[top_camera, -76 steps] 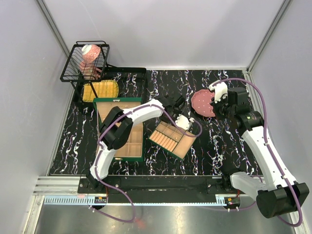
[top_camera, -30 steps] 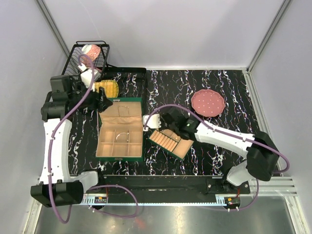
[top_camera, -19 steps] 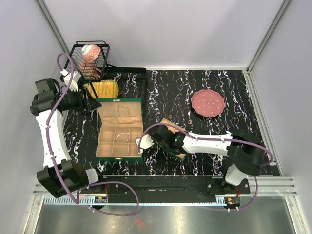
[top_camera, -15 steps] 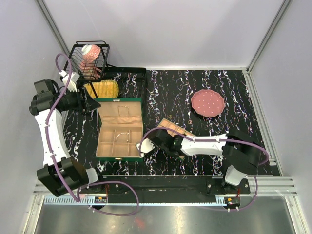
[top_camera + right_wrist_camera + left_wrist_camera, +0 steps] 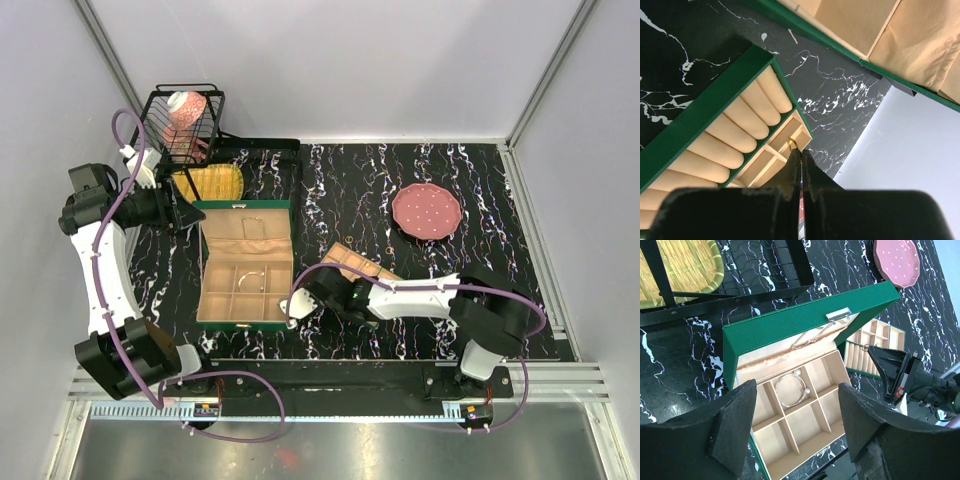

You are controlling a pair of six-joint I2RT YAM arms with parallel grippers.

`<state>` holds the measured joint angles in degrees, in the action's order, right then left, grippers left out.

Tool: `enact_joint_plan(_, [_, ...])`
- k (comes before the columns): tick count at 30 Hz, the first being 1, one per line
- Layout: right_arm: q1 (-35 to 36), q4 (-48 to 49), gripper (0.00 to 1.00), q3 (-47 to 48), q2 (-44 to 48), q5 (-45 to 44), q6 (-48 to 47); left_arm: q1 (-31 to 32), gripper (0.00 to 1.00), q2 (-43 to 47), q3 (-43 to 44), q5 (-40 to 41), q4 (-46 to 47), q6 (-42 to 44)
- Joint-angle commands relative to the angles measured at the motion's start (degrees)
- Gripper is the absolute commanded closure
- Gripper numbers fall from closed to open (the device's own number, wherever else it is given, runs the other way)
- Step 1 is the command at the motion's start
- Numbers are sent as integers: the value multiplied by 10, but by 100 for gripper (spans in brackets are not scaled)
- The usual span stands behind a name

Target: Organize the mixed jewelry

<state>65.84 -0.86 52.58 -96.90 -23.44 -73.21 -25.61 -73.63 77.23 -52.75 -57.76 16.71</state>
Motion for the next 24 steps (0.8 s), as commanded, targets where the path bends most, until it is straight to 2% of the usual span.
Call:
enact_joint_plan(1, [5, -53, 100, 39, -6, 44, 8, -5, 31, -4, 15, -22, 12, 11])
enact_joint_plan(11, [5, -123, 100, 70, -10, 95, 11, -5, 31, -1, 15, -22, 11, 9])
enact_joint_plan(24, [-5, -123, 100, 62, -18, 124, -35, -5, 31, -3, 22, -5, 12, 11])
